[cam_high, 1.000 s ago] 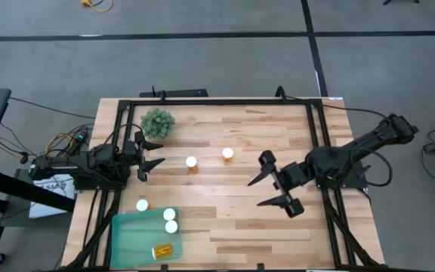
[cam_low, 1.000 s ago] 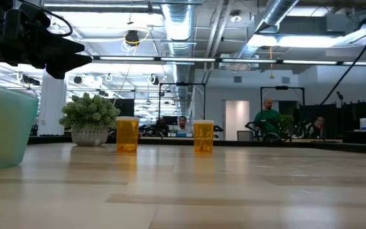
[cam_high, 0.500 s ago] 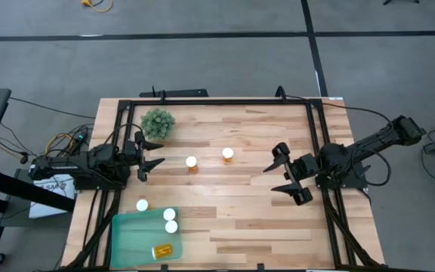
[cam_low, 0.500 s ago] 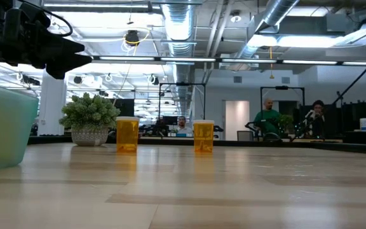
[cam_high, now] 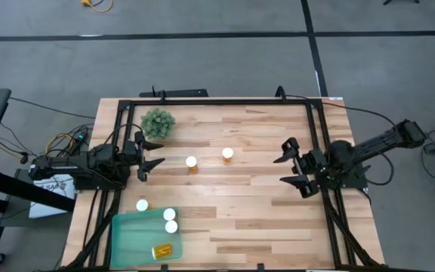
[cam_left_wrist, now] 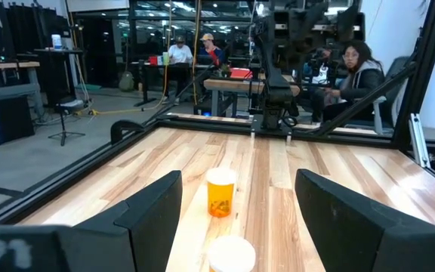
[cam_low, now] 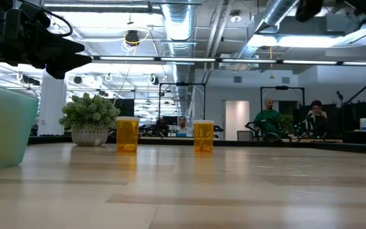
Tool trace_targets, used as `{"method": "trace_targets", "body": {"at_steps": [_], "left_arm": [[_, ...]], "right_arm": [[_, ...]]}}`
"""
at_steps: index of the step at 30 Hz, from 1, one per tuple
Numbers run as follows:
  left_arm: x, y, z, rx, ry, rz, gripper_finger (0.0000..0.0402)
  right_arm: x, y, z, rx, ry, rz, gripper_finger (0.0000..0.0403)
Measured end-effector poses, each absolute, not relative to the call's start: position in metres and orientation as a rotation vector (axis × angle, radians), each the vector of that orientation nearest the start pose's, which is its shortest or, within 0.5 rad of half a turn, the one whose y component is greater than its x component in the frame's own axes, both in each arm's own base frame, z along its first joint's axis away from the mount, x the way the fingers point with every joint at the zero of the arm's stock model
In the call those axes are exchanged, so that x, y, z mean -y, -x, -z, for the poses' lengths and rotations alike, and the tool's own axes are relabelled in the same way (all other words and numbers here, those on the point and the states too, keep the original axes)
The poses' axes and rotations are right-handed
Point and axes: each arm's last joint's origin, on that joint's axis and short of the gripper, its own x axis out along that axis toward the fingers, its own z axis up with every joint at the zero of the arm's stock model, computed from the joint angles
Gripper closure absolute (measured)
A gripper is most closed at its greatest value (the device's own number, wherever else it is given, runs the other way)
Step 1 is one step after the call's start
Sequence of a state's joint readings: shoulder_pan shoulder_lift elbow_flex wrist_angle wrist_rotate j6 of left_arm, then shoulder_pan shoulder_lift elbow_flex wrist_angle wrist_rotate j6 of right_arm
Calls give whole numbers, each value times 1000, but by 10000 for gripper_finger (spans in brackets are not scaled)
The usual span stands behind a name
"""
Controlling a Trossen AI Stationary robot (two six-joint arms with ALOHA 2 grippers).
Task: Pick and place pill bottles into a basket
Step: Put the middle yellow pill bottle into the green bin
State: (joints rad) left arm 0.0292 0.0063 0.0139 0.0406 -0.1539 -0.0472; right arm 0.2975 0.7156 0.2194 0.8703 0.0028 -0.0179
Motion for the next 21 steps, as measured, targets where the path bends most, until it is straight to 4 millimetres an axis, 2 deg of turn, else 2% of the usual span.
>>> {"method": "trace_targets", "body": {"at_steps": [8, 21], "left_arm": [[-7, -97, -172, 52, 47, -182, 153], [-7, -97, -172, 52, 50, -182, 153]], "right_arm": [[-40, -133, -240, 412, -45, -275, 143], [-33, -117, -246, 443, -16, -235, 143]]}}
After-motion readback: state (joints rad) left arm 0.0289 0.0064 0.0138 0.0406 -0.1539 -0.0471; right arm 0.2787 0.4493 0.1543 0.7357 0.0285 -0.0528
